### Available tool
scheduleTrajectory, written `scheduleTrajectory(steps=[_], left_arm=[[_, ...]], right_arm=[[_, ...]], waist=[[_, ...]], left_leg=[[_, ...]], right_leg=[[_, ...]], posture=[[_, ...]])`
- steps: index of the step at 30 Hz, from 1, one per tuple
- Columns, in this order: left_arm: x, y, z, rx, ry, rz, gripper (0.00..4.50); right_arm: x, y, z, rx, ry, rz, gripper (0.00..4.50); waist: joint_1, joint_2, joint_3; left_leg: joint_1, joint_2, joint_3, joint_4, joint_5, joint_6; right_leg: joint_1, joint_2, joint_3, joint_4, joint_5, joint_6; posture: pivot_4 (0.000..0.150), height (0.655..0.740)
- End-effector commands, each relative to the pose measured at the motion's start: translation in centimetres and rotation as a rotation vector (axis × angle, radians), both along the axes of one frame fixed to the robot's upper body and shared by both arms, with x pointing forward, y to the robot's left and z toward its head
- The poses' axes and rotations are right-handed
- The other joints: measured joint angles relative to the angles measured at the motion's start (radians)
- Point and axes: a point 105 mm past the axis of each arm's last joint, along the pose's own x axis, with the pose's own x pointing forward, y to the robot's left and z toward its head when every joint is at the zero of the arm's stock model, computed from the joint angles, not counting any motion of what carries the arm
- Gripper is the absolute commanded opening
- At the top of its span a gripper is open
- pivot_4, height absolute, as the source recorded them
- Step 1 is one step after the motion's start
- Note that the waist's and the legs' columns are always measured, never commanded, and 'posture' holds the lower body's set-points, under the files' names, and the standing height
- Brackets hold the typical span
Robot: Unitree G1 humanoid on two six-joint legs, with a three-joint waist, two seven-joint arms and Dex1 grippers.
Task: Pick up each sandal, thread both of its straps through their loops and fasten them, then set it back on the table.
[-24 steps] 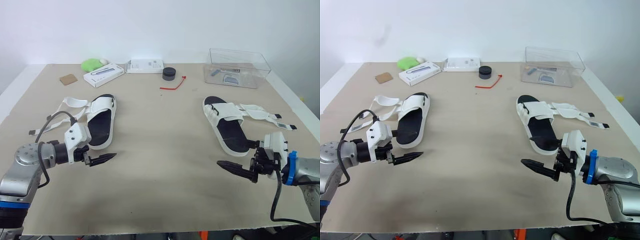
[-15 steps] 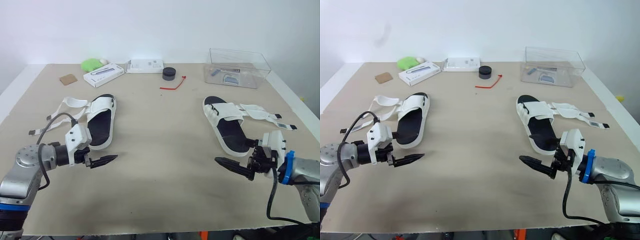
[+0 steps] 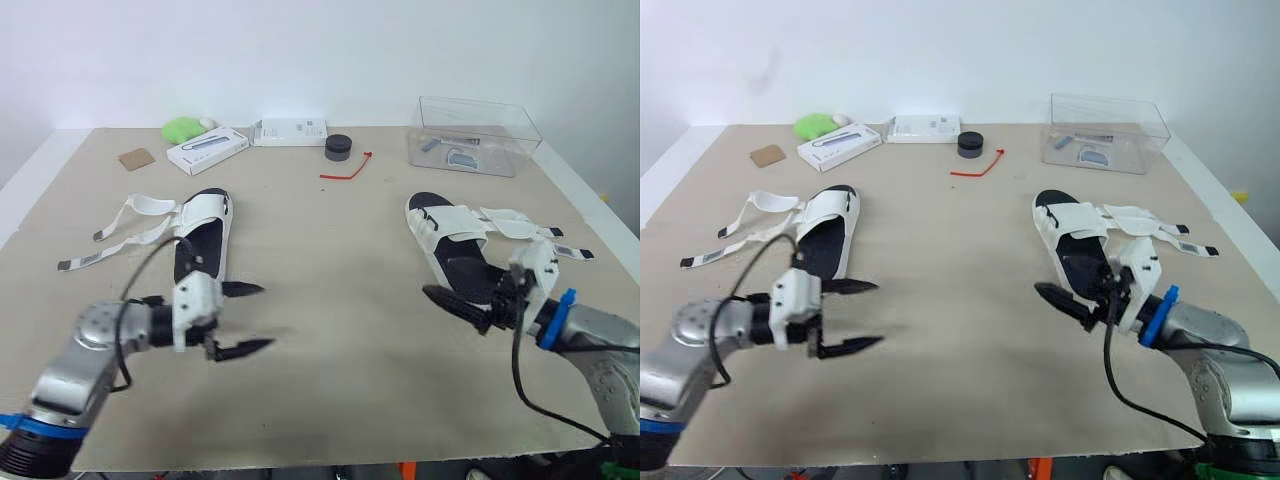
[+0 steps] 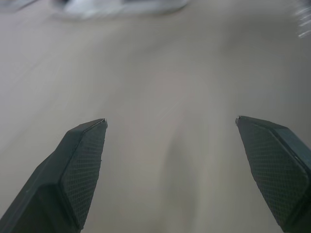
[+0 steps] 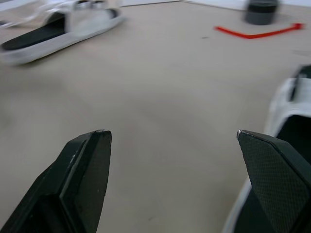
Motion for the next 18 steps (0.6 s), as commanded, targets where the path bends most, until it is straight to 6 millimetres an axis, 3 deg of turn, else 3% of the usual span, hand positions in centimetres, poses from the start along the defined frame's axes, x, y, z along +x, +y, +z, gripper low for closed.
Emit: scheduleTrajectory(steps=[1,7,13,18], left_arm=[[-0.1,-2.3,0.6,-0.070,-0.002,-0.022,4.39],[0.5,-4.1,0.7,-0.121,0.000,-0.031,4.39],[0.6,-4.0,0.7,-0.117,-0.006,-0.041,4.39],[0.4,-4.0,0.5,-0.114,-0.010,-0.041,4.39]], right_arm=[[1.0,0.4,0.6,0.001,-0.004,-0.091,4.42],[2.8,-0.3,-0.6,-0.015,0.044,-0.231,4.42],[4.9,-1.7,-1.0,-0.046,0.016,-0.343,4.42],[6.1,-1.7,-0.9,-0.021,-0.014,-0.370,4.42]], waist=[[0.000,0.000,0.000],[0.000,0.000,0.000],[-0.001,0.000,0.000],[-0.002,0.000,0.000]], left_leg=[[0.000,0.000,0.000,0.000,0.000,0.000],[0.000,-0.001,0.000,0.000,0.000,0.000],[0.000,-0.001,0.002,0.000,0.000,0.000],[0.000,-0.001,0.004,0.000,0.000,0.000]], right_leg=[[0.000,0.000,0.000,0.000,0.000,0.000],[0.000,0.001,0.000,0.000,0.000,0.000],[-0.001,0.001,0.003,0.000,0.000,0.001],[-0.001,0.001,0.004,0.000,0.001,0.002]], posture=[[0.150,0.7400],[0.150,0.7400],[0.150,0.7400],[0.150,0.7400]])
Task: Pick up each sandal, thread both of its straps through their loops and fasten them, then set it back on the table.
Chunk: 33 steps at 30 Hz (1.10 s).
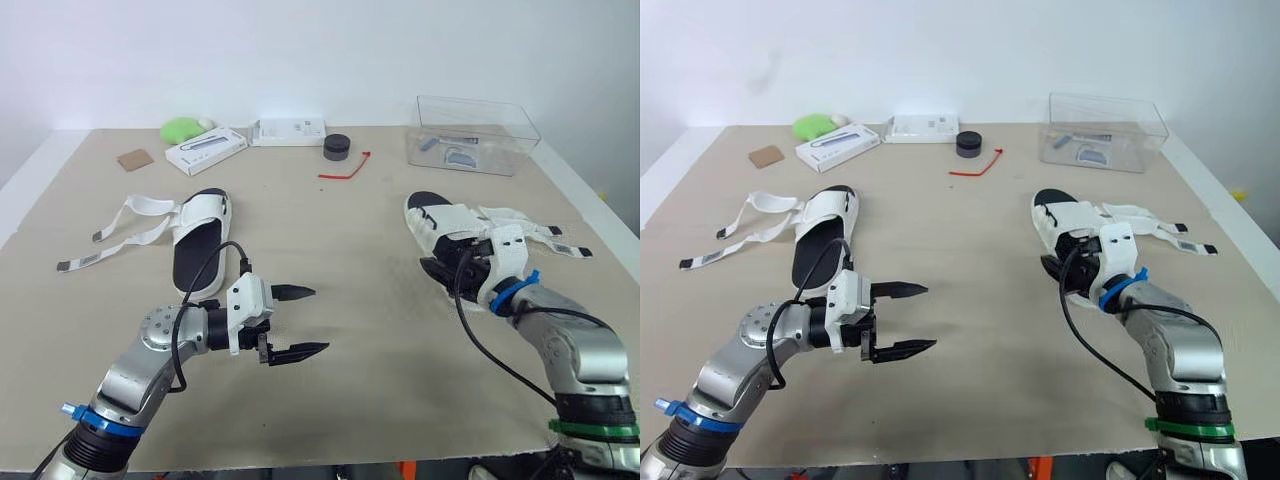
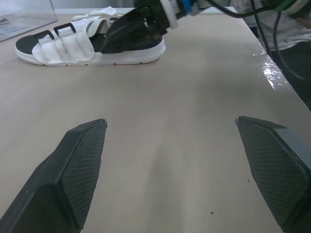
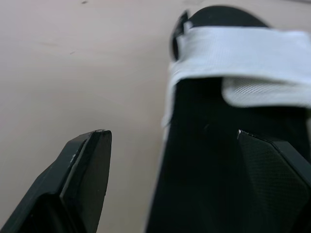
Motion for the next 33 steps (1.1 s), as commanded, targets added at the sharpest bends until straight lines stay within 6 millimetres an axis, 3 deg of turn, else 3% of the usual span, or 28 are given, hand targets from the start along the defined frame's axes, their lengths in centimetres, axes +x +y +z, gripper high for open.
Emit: scheduleTrajectory(steps=[1,6,7,9,11,16,21,26,29,31,33], left_arm=[[-0.3,-0.1,0.6,-0.008,-0.039,-0.006,4.39],[-0.6,-0.3,0.4,-0.017,-0.034,0.001,4.39],[-0.7,-0.3,0.4,-0.018,-0.033,0.002,4.47],[-0.7,-0.3,0.3,-0.019,-0.032,0.005,4.50],[-0.7,-0.3,0.2,-0.020,-0.031,0.017,4.50],[-0.7,0.1,-0.4,-0.018,-0.026,0.035,4.50],[-0.6,0.4,-0.7,-0.017,-0.025,0.050,4.50],[-0.2,1.5,-0.6,-0.004,-0.036,0.075,4.50],[0.1,2.8,-0.4,0.026,-0.054,0.082,4.50],[0.2,3.3,-0.2,0.034,-0.058,0.081,4.50],[0.3,3.7,0.2,0.042,-0.065,0.077,4.50]], right_arm=[[0.8,0.1,1.4,0.001,-0.075,-0.014,4.42],[1.7,1.4,0.8,0.023,-0.067,-0.004,4.42],[1.9,1.7,0.6,0.024,-0.065,-0.001,4.20],[2.0,2.0,0.4,0.028,-0.066,0.002,3.56],[2.2,2.2,0.1,0.025,-0.065,0.007,2.64],[2.6,2.4,-0.2,0.001,-0.068,0.024,0.06],[2.8,2.7,0.0,-0.047,-0.080,0.070,0.06],[0.9,6.5,1.0,-0.157,-0.111,0.404,0.06],[-2.5,9.1,1.0,-0.208,-0.081,0.706,0.06],[-4.1,9.8,0.7,-0.231,-0.050,0.826,0.06],[-7.2,10.2,-0.2,-0.293,0.002,1.018,0.06]], waist=[[0.000,0.000,0.000],[0.000,0.000,0.000],[-0.001,0.000,0.000],[-0.001,0.000,0.000],[-0.001,0.000,0.000],[-0.003,0.000,0.000],[-0.006,0.000,0.000],[-0.012,0.000,0.000],[-0.013,0.000,0.000],[-0.013,0.000,0.000],[-0.010,0.000,0.000]], left_leg=[[0.000,0.000,0.000,0.000,0.000,0.000],[0.000,0.000,0.002,0.000,0.000,0.001],[0.000,0.000,0.002,0.000,0.000,0.001],[0.000,0.000,0.002,0.000,-0.001,0.001],[0.000,0.000,0.002,0.000,-0.001,0.001],[0.001,0.000,0.004,0.000,-0.001,0.001],[0.001,0.001,0.004,0.000,0.000,0.001],[0.002,0.001,0.005,0.000,0.000,0.001],[0.001,0.002,0.004,-0.001,-0.001,0.001],[-0.001,0.003,0.003,-0.002,-0.001,0.002],[-0.003,0.003,0.004,-0.001,-0.002,0.003]], right_leg=[[0.000,0.000,0.000,0.000,0.000,0.000],[-0.001,0.000,0.002,0.000,0.000,0.000],[-0.001,0.000,0.003,0.000,0.000,0.000],[-0.001,0.000,0.003,0.000,0.000,0.001],[-0.001,0.000,0.003,0.000,0.000,0.001],[-0.001,0.000,0.005,0.000,0.001,0.002],[-0.001,0.001,0.005,0.000,0.002,0.001],[-0.001,0.001,0.006,0.000,0.002,0.001],[-0.003,0.002,0.005,0.000,0.001,0.001],[-0.005,0.003,0.004,0.000,0.001,0.000],[-0.007,0.003,0.004,0.000,0.001,0.000]], posture=[[0.150,0.7400],[0.150,0.7400],[0.150,0.7400],[0.150,0.7400],[0.150,0.7400],[0.150,0.7400],[0.150,0.7400],[0.150,0.7400],[0.150,0.7400],[0.150,0.7400],[0.150,0.7400]])
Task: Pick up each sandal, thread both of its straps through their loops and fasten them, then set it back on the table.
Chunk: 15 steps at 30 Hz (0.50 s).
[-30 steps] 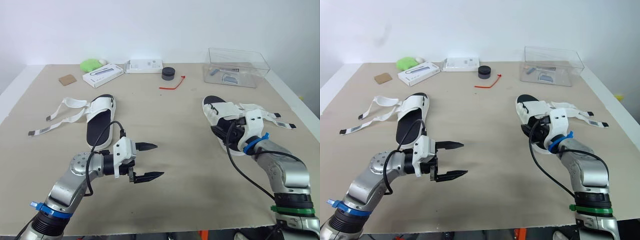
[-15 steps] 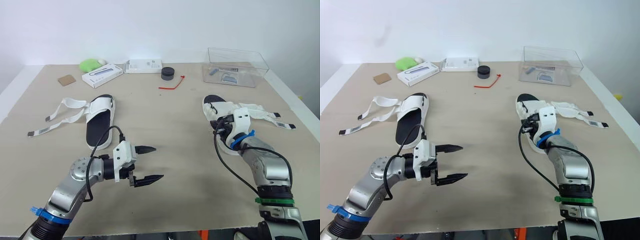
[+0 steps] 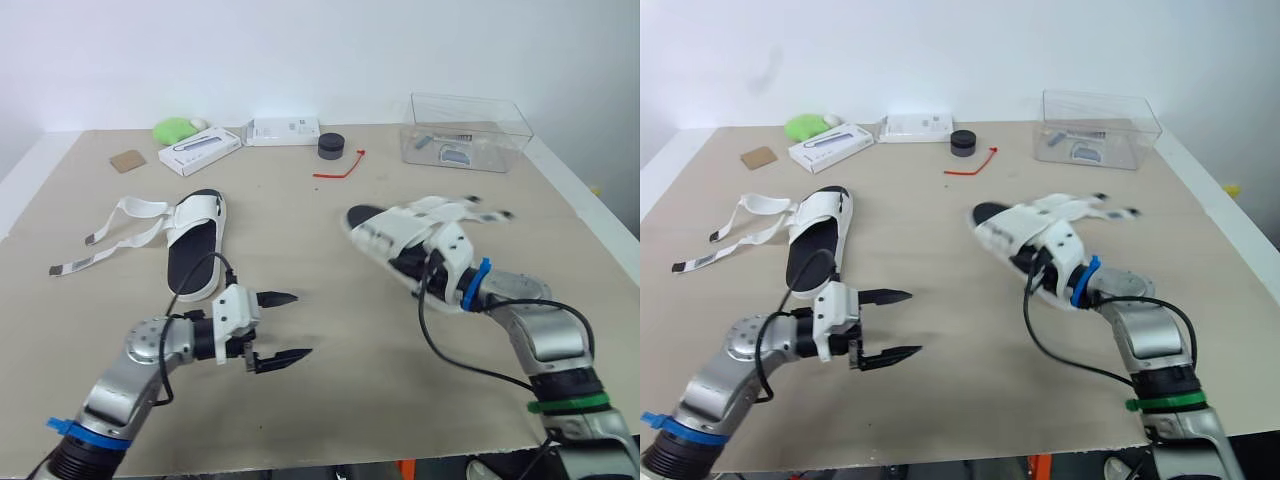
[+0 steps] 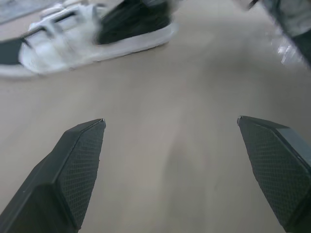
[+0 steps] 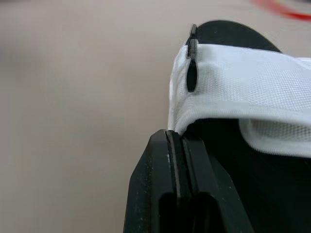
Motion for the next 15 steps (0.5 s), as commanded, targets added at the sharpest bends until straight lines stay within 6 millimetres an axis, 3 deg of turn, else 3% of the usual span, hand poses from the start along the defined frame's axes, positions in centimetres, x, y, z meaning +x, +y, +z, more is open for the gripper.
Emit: scheduleTrajectory(steps=[1,6,15], left_arm=[[-0.1,0.5,1.4,-0.014,-0.043,-0.022,4.50],[-0.3,0.3,2.4,-0.015,-0.050,-0.057,4.50],[-0.8,0.1,2.8,0.003,-0.022,-0.115,4.50]], right_arm=[[-4.6,1.2,0.3,-0.086,0.015,0.314,0.06],[-7.6,0.9,-0.4,-0.130,0.046,0.542,0.06],[-6.5,1.4,-1.0,-0.200,-0.064,0.671,0.06]], waist=[[0.005,0.000,0.000],[0.013,-0.001,0.000],[0.011,-0.001,0.001]], left_leg=[[-0.001,0.000,0.000,0.000,0.000,0.000],[-0.001,-0.002,0.001,0.002,-0.002,0.001],[0.000,-0.002,0.002,0.002,-0.002,0.001]], right_leg=[[-0.001,-0.001,0.000,0.000,0.000,0.000],[0.000,-0.003,0.000,-0.001,-0.001,0.002],[0.000,-0.001,0.001,0.000,0.000,0.001]], posture=[[0.150,0.7400],[0.150,0.7400],[0.150,0.7400]])
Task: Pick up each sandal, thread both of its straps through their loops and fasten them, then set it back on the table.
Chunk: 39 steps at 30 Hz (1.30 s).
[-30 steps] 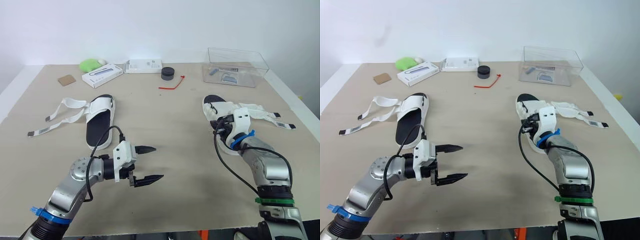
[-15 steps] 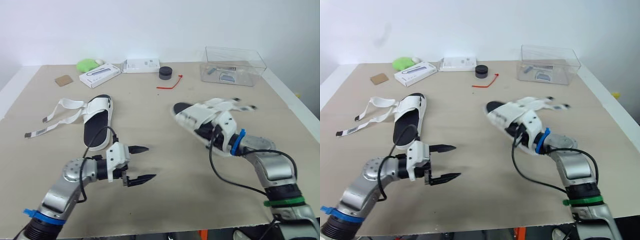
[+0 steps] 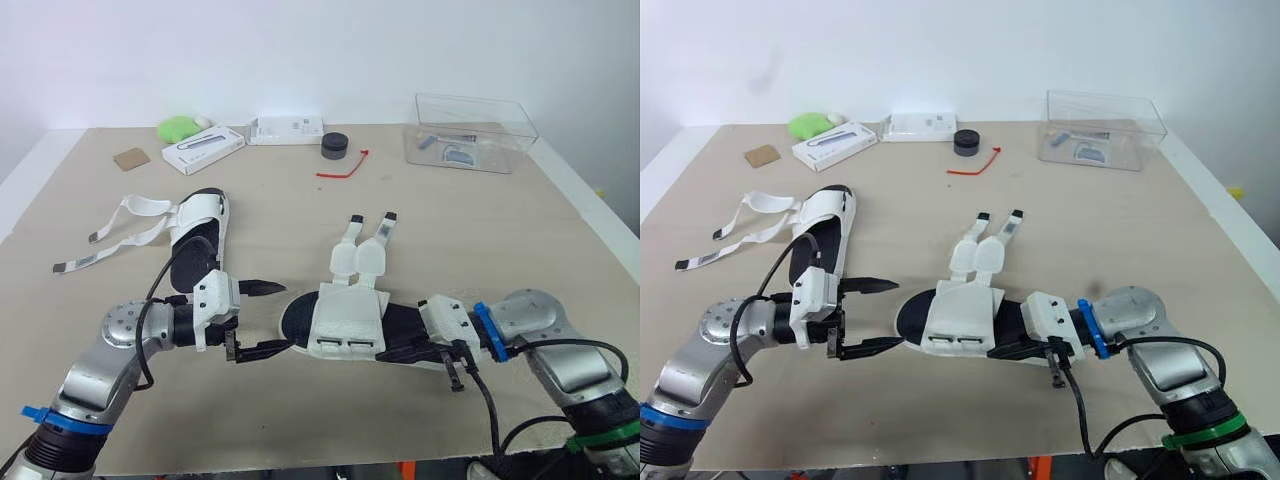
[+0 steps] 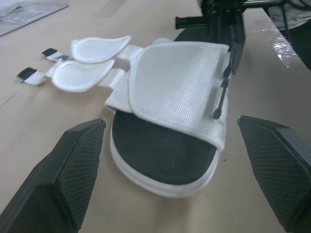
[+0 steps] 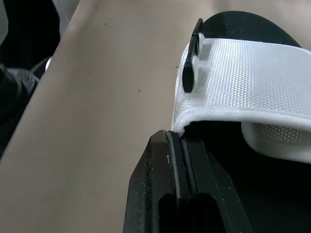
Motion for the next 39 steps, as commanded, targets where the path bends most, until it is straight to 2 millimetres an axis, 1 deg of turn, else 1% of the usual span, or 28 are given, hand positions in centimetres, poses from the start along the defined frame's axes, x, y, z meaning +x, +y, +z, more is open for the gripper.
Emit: scheduleTrajectory(steps=[1,5,10,16,20,23,26,28,30,31,33,34,36,37,38,39], left_arm=[[-0.5,-0.1,1.2,-0.001,-0.026,-0.042,4.50],[-0.5,0.2,1.1,0.021,-0.025,-0.050,4.50],[0.2,0.5,1.0,0.037,-0.032,-0.040,4.50],[0.5,0.3,0.8,0.048,-0.041,-0.039,4.50],[0.4,-0.1,0.6,0.045,-0.041,-0.036,4.50],[0.5,-0.3,0.5,0.036,-0.035,-0.032,4.50],[0.6,-0.4,0.5,0.038,-0.043,-0.031,4.50],[0.8,-0.3,0.4,0.046,-0.040,-0.030,4.50],[1.0,-0.3,0.1,0.060,-0.033,-0.032,4.50],[1.0,-0.2,0.0,0.064,-0.032,-0.033,4.50],[1.2,-0.1,-0.2,0.077,-0.024,-0.035,3.97],[1.4,-0.1,-0.3,0.082,-0.022,-0.035,3.67],[1.6,-0.1,-0.4,0.089,-0.021,-0.034,2.63],[1.6,-0.1,-0.5,0.093,-0.019,-0.039,2.21],[1.6,-0.2,-0.5,0.098,-0.019,-0.045,1.65],[1.5,-0.3,-0.6,0.110,-0.018,-0.059,1.13]], right_arm=[[0.6,0.4,0.6,-0.013,-0.072,0.066,0.06],[1.3,0.6,0.8,-0.020,-0.097,0.098,0.06],[1.9,0.3,0.7,-0.032,-0.104,0.110,0.06],[2.3,0.1,0.4,-0.032,-0.102,0.106,0.06],[2.2,0.1,0.5,-0.019,-0.083,0.099,0.06],[2.0,-0.2,0.9,-0.011,-0.073,0.102,0.97],[1.9,-0.4,1.5,0.009,-0.049,0.087,2.42],[2.0,-0.4,2.5,0.058,-0.031,0.051,3.38],[1.8,-0.7,3.3,0.092,0.028,0.010,4.39],[1.6,-0.8,3.6,0.098,0.051,-0.003,4.45],[1.6,-1.1,4.9,0.146,0.170,-0.083,4.50],[2.0,-1.2,5.7,0.188,0.216,-0.139,4.50],[2.8,-1.2,7.0,0.257,0.272,-0.226,4.50],[3.3,-1.3,7.4,0.278,0.307,-0.275,4.50],[4.2,-1.2,7.8,0.296,0.319,-0.330,4.50],[5.4,-1.1,8.2,0.326,0.347,-0.410,4.50]], waist=[[0.000,0.000,0.000],[0.001,0.000,0.000],[0.002,0.000,0.000],[0.002,0.000,0.000],[0.002,0.000,0.000],[0.002,0.000,0.000],[0.002,0.000,0.000],[0.002,0.000,0.000],[0.002,0.000,0.000],[0.003,0.000,0.000],[0.003,0.000,0.000],[0.002,0.000,0.000],[0.001,0.000,0.000],[0.001,0.000,0.000],[0.000,0.000,0.000],[-0.001,0.000,0.000]], left_leg=[[0.000,0.000,0.000,0.000,0.000,0.000],[0.000,0.001,0.000,0.000,0.000,0.000],[0.000,0.001,0.000,0.000,0.000,0.000],[0.000,0.001,0.000,0.000,0.000,0.000],[0.000,0.001,0.000,0.001,0.000,0.000],[0.000,0.001,0.000,0.001,0.000,0.000],[0.000,0.001,0.000,0.001,0.000,0.000],[0.000,0.001,0.000,0.001,0.000,0.000],[0.000,0.001,0.000,0.001,0.000,0.000],[0.000,0.001,0.000,0.001,0.000,0.000],[0.000,0.001,0.000,0.001,0.000,0.000],[0.000,0.001,0.000,0.001,0.000,0.000],[0.000,0.001,0.000,0.001,0.000,0.000],[0.000,0.001,0.000,0.001,0.000,0.000],[0.000,0.001,0.000,0.001,0.000,0.000],[0.000,0.001,0.000,0.001,0.000,0.000]], right_leg=[[0.000,0.001,0.000,0.000,0.000,0.000],[0.000,0.002,0.000,0.001,0.000,-0.002],[0.000,0.000,0.000,0.001,0.000,-0.002],[0.000,0.000,0.000,0.001,0.000,-0.002],[0.000,0.000,0.000,0.001,0.000,-0.002],[0.000,0.000,0.000,0.002,0.000,-0.002],[0.000,0.000,0.000,0.002,0.000,-0.002],[0.000,0.000,0.000,0.002,0.000,-0.002],[0.000,0.000,0.000,0.002,0.000,-0.002],[0.000,0.000,0.000,0.002,0.000,-0.002],[0.000,-0.001,0.000,0.002,0.000,-0.002],[0.000,-0.001,0.000,0.002,0.000,-0.002],[0.000,-0.001,0.000,0.002,0.000,-0.002],[0.000,-0.001,0.000,0.002,0.001,-0.002],[0.000,-0.001,0.000,0.002,0.001,-0.003],[0.000,0.000,0.000,0.003,0.001,-0.003]], posture=[[0.150,0.7400],[0.150,0.7400],[0.150,0.7400],[0.150,0.7400],[0.150,0.7400],[0.150,0.7400],[0.150,0.7400],[0.150,0.7400],[0.150,0.7400],[0.150,0.7400],[0.150,0.7400],[0.150,0.7400],[0.150,0.7400],[0.150,0.7400],[0.150,0.7400],[0.150,0.7400]])
